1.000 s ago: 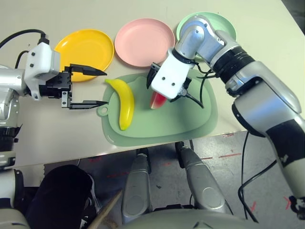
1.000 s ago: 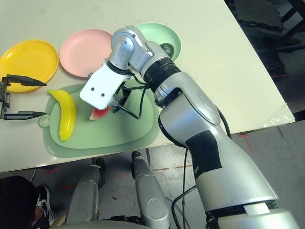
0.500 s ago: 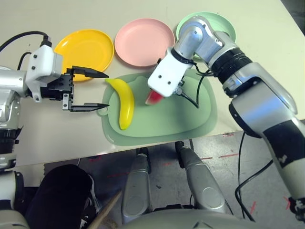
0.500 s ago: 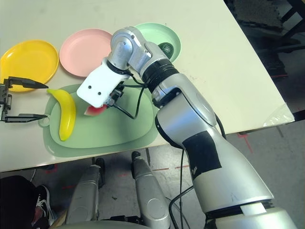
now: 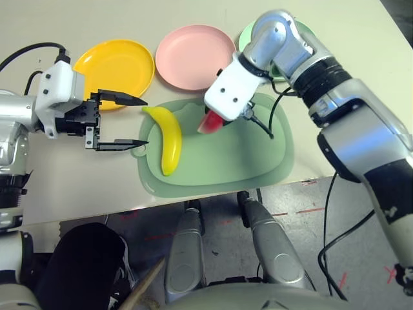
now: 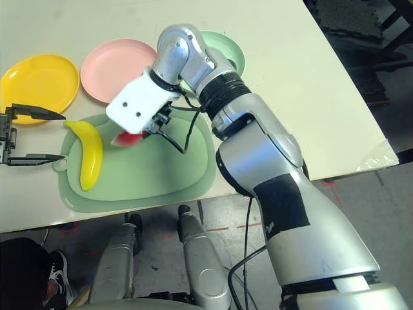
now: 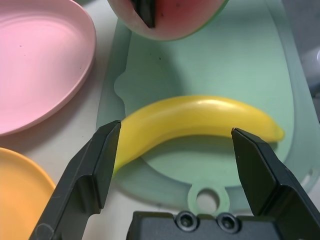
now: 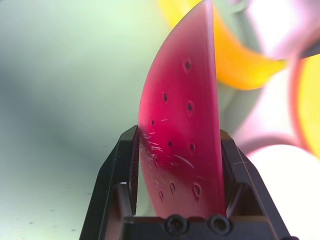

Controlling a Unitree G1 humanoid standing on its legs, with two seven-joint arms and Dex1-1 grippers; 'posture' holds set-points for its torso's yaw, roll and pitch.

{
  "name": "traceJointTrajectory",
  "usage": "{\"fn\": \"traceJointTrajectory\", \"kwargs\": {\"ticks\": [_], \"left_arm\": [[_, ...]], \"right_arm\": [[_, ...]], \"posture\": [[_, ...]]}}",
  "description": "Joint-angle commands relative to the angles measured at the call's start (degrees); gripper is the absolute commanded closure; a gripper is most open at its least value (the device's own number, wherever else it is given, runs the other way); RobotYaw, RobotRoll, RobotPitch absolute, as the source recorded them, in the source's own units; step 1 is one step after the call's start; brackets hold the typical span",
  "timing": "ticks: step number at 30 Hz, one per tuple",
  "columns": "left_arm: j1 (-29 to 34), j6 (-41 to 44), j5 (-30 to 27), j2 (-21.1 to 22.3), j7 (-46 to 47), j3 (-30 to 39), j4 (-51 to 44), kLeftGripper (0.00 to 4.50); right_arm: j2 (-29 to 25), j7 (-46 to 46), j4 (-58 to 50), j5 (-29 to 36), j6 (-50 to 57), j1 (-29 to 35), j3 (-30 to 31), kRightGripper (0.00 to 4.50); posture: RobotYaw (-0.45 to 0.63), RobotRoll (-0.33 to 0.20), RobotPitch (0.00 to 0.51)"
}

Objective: Place the fruits into color-matched plates.

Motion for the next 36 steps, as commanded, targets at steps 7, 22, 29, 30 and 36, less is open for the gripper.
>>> {"fn": "traceJointTrajectory", "kwargs": {"ticks": [7,22,29,30,36], "left_arm": [[-1.72,2.63,-0.35,-0.02,1.44,1.07,-0.81,0.0],[-3.2,2.52,4.71,0.97,8.19,0.98,0.31,0.0],[-4.52,8.74,8.01,-1.76,20.39,1.11,-2.14,0.0],[-4.23,9.54,8.01,-2.23,21.47,1.03,-3.17,0.0],[-2.97,12.29,7.85,-3.36,24.16,0.91,-6.69,0.0]], "right_arm": [[2.72,-16.75,9.56,-8.22,3.47,-7.11,-6.08,2.45],[6.96,-39.12,15.83,-20.59,11.12,-3.32,-5.86,2.45],[7.7,-40.16,16.2,-22.46,12.51,-1.47,-6.55,2.45],[7.89,-40.44,16.26,-22.74,12.67,-1.26,-6.53,2.45],[8.73,-42.27,16.57,-24.22,13.95,-0.33,-6.45,2.45]], "posture": [[-0.03,0.0,0.417],[0.01,0.0,0.416],[0.03,0.0,0.416],[0.03,0.0,0.415],[0.04,0.0,0.411]]}}
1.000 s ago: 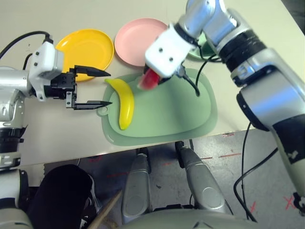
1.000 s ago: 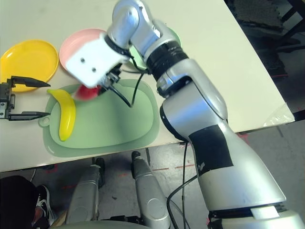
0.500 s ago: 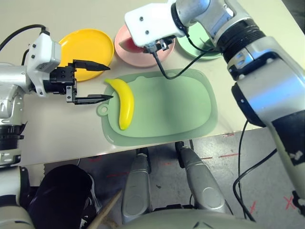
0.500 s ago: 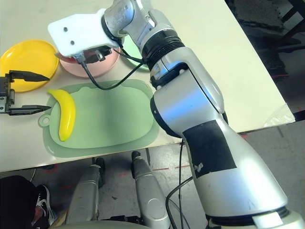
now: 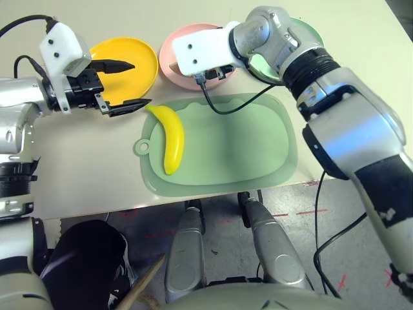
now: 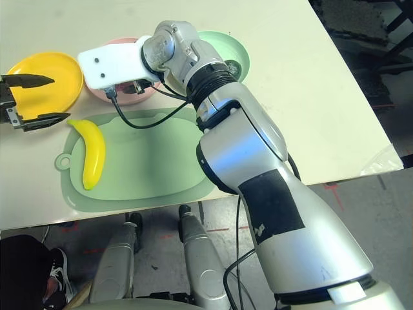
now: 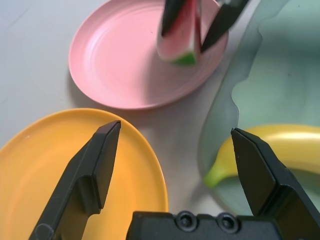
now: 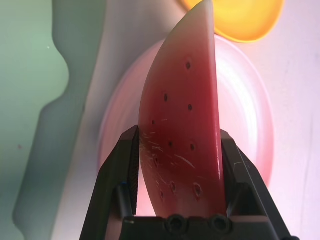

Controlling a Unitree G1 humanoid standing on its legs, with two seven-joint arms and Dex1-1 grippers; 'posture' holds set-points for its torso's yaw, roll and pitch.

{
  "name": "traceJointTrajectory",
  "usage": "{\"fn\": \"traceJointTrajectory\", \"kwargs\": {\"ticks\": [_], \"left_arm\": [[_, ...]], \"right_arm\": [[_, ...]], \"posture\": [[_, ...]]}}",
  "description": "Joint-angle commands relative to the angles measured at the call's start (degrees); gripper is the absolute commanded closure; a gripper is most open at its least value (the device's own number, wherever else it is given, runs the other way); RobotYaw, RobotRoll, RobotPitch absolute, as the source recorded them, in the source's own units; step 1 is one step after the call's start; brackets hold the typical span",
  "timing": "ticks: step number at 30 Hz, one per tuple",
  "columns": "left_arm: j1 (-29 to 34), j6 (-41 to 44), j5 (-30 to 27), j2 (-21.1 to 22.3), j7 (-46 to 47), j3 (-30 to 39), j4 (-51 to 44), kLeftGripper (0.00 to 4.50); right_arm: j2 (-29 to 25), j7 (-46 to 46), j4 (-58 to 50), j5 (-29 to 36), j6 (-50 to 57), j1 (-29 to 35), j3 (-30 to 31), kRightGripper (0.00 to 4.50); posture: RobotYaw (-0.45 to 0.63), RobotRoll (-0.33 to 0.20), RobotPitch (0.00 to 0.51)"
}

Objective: Place the fruits into color-matched plates.

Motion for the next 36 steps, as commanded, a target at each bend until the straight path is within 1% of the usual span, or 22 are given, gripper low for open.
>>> {"fn": "traceJointTrajectory", "kwargs": {"ticks": [1,4,6,10,11,16,20,23,25,27,29,32,33,34,36], "left_arm": [[1.65,1.43,0.18,-0.05,0.54,0.26,-1.97,0.0],[1.91,1.83,0.07,0.08,0.62,0.52,-2.35,0.0],[2.17,2.32,-0.21,0.01,0.78,0.71,-2.71,0.0],[3.34,3.52,-0.95,-0.3,1.23,1.08,-4.31,0.0],[3.48,3.63,-1.03,-0.27,1.24,1.1,-4.46,0.0],[2.85,3.6,-1.16,0.14,0.73,0.74,-4.23,0.0],[1.72,1.91,-0.52,1.05,-1.25,0.26,-2.46,0.0],[1.02,0.31,0.04,1.65,-3.01,-0.09,-0.86,0.0],[0.91,-0.85,0.31,1.9,-4.11,-0.34,-0.38,0.0],[0.9,-2.23,0.56,2.02,-5.12,-0.47,-0.05,0.0],[1.21,-2.99,0.74,2.09,-5.77,-0.39,0.13,0.0],[1.74,-3.91,0.86,2.12,-6.9,-0.41,0.27,0.0],[1.81,-4.53,0.98,2.16,-7.43,-0.52,0.43,0.0],[1.39,-6.61,1.55,1.92,-7.7,-0.67,1.11,0.0],[0.46,-9.55,2.39,1.5,-7.84,-0.9,2.38,0.0]], "right_arm": [[1.02,-0.93,0.33,-1.28,0.51,0.53,-0.8,2.45],[0.92,-1.52,0.39,-1.8,0.77,0.65,-0.75,2.45],[0.83,-1.82,0.4,-2.08,0.87,0.64,-0.92,1.73],[0.63,-2.18,0.26,-2.19,0.55,-0.17,-1.25,0.44],[0.62,-1.98,0.17,-2.0,0.37,-0.62,-1.55,0.03],[-0.27,-0.6,-0.32,-1.46,-0.89,-3.48,-2.96,0.03],[-2.38,4.63,-1.07,1.04,-2.86,-5.82,-5.78,0.03],[-4.64,11.89,-2.04,4.54,-4.02,-6.1,-9.15,0.03],[-6.71,16.84,-3.14,6.82,-4.89,-5.47,-11.14,0.03],[-9.38,23.9,-5.13,11.37,-2.98,-3.79,-14.64,0.03],[-11.44,30.28,-8.17,16.4,1.84,-1.54,-18.25,0.03],[-14.96,36.34,-17.3,21.75,11.63,4.18,-21.1,0.03],[-15.88,37.09,-21.81,23.8,16.52,6.52,-22.15,0.03],[-16.71,37.3,-28.64,27.03,24.05,10.03,-23.67,0.03],[-17.86,36.7,-39.89,31.51,35.35,15.48,-25.43,0.03]], "posture": [[0.04,0.0,0.411],[0.04,0.0,0.409],[0.05,0.0,0.408],[0.04,0.0,0.406],[0.04,0.0,0.406],[0.03,0.0,0.409],[0.01,0.0,0.411],[0.01,0.0,0.414],[0.02,0.0,0.412],[0.04,0.0,0.408],[0.04,0.0,0.408],[0.03,0.0,0.409],[0.03,0.0,0.412],[0.02,0.0,0.412],[0.02,0.0,0.413]]}}
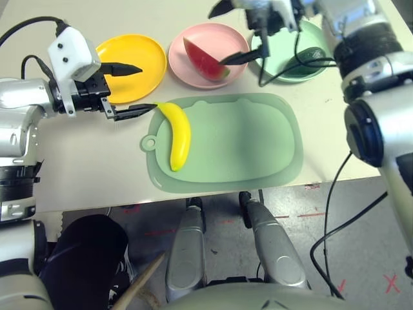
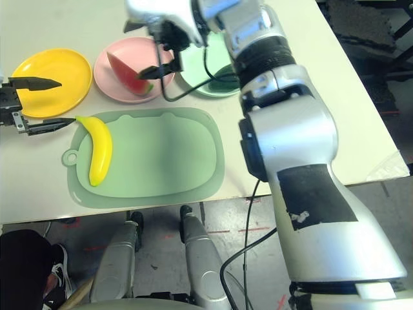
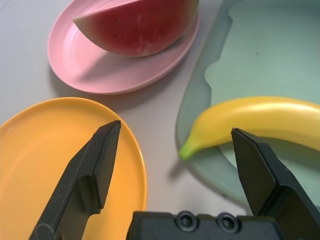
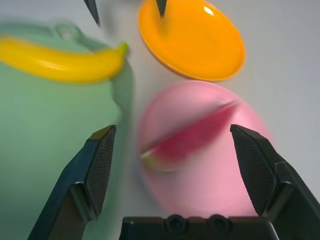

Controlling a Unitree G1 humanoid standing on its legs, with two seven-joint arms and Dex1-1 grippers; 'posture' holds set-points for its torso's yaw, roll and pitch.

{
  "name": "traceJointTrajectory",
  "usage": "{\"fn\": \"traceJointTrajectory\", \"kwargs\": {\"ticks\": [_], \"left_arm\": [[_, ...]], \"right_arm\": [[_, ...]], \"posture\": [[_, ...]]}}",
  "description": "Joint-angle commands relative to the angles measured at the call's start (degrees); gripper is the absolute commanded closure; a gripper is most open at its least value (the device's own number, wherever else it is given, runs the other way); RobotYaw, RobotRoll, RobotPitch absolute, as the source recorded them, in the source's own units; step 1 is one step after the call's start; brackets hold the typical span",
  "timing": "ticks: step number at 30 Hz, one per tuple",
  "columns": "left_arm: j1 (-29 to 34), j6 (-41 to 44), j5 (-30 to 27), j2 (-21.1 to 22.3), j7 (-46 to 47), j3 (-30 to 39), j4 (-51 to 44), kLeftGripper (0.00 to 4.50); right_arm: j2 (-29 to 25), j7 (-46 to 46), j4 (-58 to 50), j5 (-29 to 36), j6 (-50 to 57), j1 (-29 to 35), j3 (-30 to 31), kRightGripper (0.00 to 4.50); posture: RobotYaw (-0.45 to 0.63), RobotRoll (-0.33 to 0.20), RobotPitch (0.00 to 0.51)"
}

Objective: Place the fruits into color-matched plates.

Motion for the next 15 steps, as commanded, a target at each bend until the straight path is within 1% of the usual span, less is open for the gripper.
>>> {"fn": "traceJointTrajectory", "kwargs": {"ticks": [1,2,5,6,8,9,10,12,14,15], "left_arm": [[-1.08,-5.16,1.73,0.05,-1.18,-0.48,2.2,0.0],[-1.9,-6.25,1.89,-0.16,-1.43,-0.65,2.87,0.0],[-4.74,-14.17,4.0,0.02,-5.07,-2.91,6.1,0.0],[-5.5,-16.61,4.75,0.07,-6.21,-3.64,7.24,0.0],[-7.46,-20.83,6.1,-0.15,-8.47,-5.25,9.89,0.0],[-8.4,-22.08,6.6,-0.33,-9.55,-6.06,10.97,0.0],[-9.19,-23.0,6.92,-0.5,-10.54,-6.8,11.84,0.0],[-10.41,-24.26,6.62,-0.98,-13.58,-8.35,12.49,0.0],[-10.69,-23.0,3.94,-1.74,-17.88,-9.63,10.77,0.0],[-10.68,-22.38,3.1,-2.03,-19.17,-9.85,10.15,0.0]], "right_arm": [[-1.57,0.04,-19.27,8.54,18.41,7.41,-3.09,0.03],[-2.37,-0.71,-23.76,9.89,21.82,9.94,-3.46,0.03],[-3.42,-5.11,-35.98,16.77,32.35,18.5,-7.46,0.03],[-3.6,-6.13,-39.63,18.95,34.79,21.47,-8.41,0.03],[-3.74,-8.46,-47.2,21.96,36.76,29.47,-9.37,0.03],[-4.03,-9.18,-50.39,22.45,35.89,33.6,-9.23,0.03],[-4.7,-9.55,-52.69,21.63,33.11,36.97,-8.38,0.03],[-5.02,-10.95,-56.09,21.03,29.04,42.81,-7.62,0.03],[-4.53,-13.19,-58.79,21.38,26.38,47.89,-7.79,0.03],[-4.45,-14.03,-59.57,21.64,25.52,49.3,-7.7,0.03]], "posture": [[0.02,0.0,0.415],[0.02,0.0,0.416],[0.02,0.0,0.419],[0.02,0.0,0.419],[0.03,0.0,0.424],[0.03,0.0,0.426],[0.04,0.0,0.426],[0.04,0.0,0.424],[0.06,0.0,0.415],[0.06,0.0,0.413]]}}
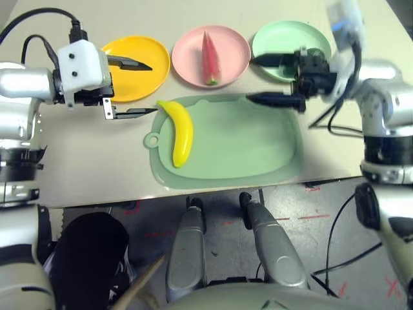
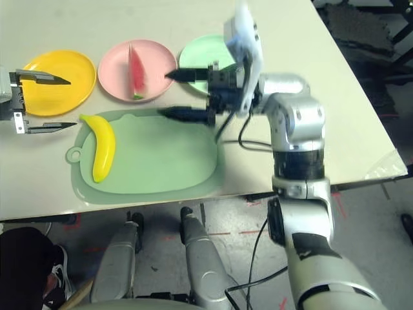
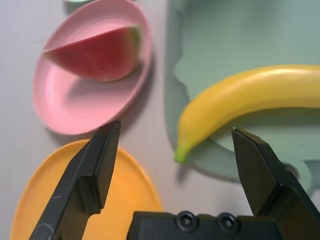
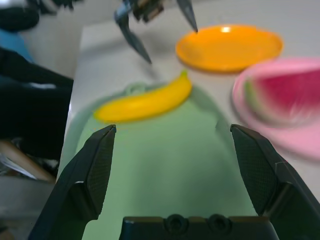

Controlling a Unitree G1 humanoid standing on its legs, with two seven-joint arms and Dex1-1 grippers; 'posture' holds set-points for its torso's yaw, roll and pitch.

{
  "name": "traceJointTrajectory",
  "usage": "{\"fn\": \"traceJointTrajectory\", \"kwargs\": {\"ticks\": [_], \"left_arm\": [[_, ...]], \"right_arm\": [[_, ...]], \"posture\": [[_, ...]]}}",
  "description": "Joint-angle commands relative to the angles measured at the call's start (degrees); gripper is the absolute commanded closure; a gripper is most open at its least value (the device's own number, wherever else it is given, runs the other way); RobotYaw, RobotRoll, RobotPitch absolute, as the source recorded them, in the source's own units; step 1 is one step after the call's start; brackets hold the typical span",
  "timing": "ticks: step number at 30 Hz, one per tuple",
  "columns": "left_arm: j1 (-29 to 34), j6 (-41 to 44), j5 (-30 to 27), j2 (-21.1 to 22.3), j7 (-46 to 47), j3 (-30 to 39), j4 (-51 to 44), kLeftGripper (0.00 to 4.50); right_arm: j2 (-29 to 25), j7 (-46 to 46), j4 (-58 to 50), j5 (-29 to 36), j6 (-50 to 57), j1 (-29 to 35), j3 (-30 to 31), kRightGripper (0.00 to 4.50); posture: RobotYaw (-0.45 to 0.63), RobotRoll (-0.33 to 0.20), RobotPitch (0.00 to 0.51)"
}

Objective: Place the fruits into color-matched plates.

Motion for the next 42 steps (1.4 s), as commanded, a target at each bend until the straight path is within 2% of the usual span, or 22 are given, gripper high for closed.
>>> {"fn": "traceJointTrajectory", "kwargs": {"ticks": [1,5,8,16,22,28,34,39,40,42], "left_arm": [[0.24,1.9,-2.92,-1.07,-5.36,-2.24,-3.34,0.0],[-2.45,2.27,-2.64,-2.87,-7.08,-5.81,-4.53,0.0],[-5.43,0.73,-3.46,-2.36,-7.14,-10.75,-3.27,0.0],[-15.94,-10.92,-5.73,-0.33,-7.14,-28.35,3.75,0.0],[-22.76,-19.41,-4.87,-3.24,-7.14,-37.62,11.01,0.0],[-27.9,-27.36,-3.04,-7.38,-7.14,-44.04,17.91,0.0],[-30.27,-33.2,-2.41,-8.34,-7.14,-49.99,20.88,0.0],[-31.07,-35.9,-0.79,-10.0,-7.14,-50.72,23.77,0.0],[-31.11,-36.1,-0.47,-10.49,-7.14,-50.24,24.38,0.02],[-31.13,-36.26,-0.11,-11.2,-7.14,-49.54,25.3,0.4]], "right_arm": [[0.15,-2.59,-4.87,0.15,-5.68,5.23,0.85,0.03],[1.69,-5.59,-5.67,0.37,-12.46,11.36,1.02,0.03],[2.39,-6.22,-5.1,1.31,-16.36,14.22,0.85,0.03],[3.7,-7.88,-2.58,2.54,-24.08,19.29,0.97,0.03],[3.57,-9.05,-3.2,2.94,-24.88,19.79,1.93,0.03],[2.99,-9.89,-4.09,3.48,-24.63,19.64,2.26,0.03],[2.43,-10.64,-4.96,4.05,-24.09,19.57,2.53,0.03],[2.02,-11.14,-6.49,4.77,-23.62,20.41,2.92,0.03],[1.73,-10.83,-6.91,4.89,-23.67,20.78,3.13,0.01],[1.07,-10.2,-7.47,4.86,-23.98,21.47,3.58,0.0]], "posture": [[0.06,0.0,0.413],[0.06,0.0,0.398],[0.05,0.0,0.389],[0.05,0.0,0.383],[0.03,0.0,0.385],[0.02,0.0,0.385],[0.01,0.0,0.39],[0.01,0.0,0.397],[0.01,0.0,0.398],[0.0,0.0,0.4]]}}
